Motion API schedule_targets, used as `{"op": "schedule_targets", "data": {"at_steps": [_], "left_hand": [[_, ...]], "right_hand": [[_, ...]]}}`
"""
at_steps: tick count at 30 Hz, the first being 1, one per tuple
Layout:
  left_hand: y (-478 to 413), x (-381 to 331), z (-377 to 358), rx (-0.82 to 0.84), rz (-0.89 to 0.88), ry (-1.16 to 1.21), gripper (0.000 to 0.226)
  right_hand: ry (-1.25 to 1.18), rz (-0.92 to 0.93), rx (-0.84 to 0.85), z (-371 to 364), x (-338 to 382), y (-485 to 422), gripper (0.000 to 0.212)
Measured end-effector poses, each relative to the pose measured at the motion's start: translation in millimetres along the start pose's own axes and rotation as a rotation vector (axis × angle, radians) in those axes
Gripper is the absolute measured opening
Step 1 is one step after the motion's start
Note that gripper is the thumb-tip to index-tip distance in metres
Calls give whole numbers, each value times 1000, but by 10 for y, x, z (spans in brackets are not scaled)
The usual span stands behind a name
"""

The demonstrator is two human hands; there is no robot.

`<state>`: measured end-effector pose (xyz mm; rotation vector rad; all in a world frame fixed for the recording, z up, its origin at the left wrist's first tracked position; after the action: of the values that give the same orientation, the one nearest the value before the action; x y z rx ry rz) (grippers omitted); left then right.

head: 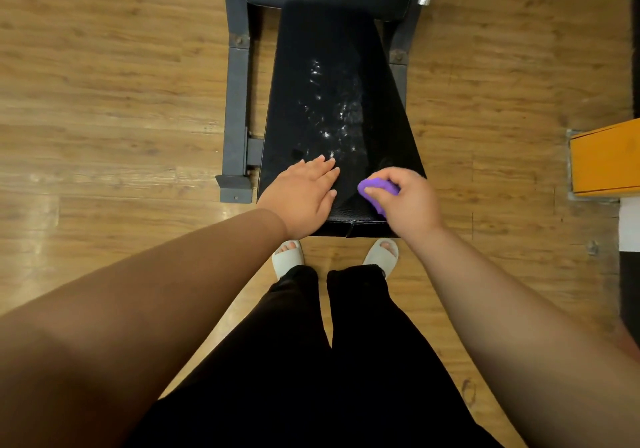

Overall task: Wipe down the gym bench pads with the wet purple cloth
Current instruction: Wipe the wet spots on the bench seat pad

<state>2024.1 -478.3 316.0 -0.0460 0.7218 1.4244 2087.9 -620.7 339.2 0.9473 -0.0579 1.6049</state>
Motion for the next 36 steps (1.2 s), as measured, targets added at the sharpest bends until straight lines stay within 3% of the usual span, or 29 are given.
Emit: {"op": "schedule_targets", "data": {"at_steps": [5,11,19,26,32,36], "left_hand": [[-9,3,-2,-15,1,10,50],[-15,33,-13,-27,26,63,49],[-150,53,-9,-3,128,45,56],[-305,219,20,3,230,22,59],[-325,222,3,-3,214,39,56],[-320,214,14,-13,225,44,55]], "right_hand": [[33,118,216,-138,102,143,14],[-12,54,144,-64,49,-279,12],[56,233,320,-53,57,-26,16],[68,162,229,-114,137,-515,8],[118,310,379,-139,134,-272,10],[131,234,289,-161,136,-851,4]]}}
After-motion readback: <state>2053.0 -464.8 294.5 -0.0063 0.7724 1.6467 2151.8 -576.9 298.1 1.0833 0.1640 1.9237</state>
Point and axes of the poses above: each hand's wrist, its own y-axis away from the middle knuckle, its own z-axis out of the back of the hand, x = y × z, the point moved 7 cm from there along -y, towards the middle knuckle, and after that the axes turned 3 degrees about -z, right-handed, at the moved point
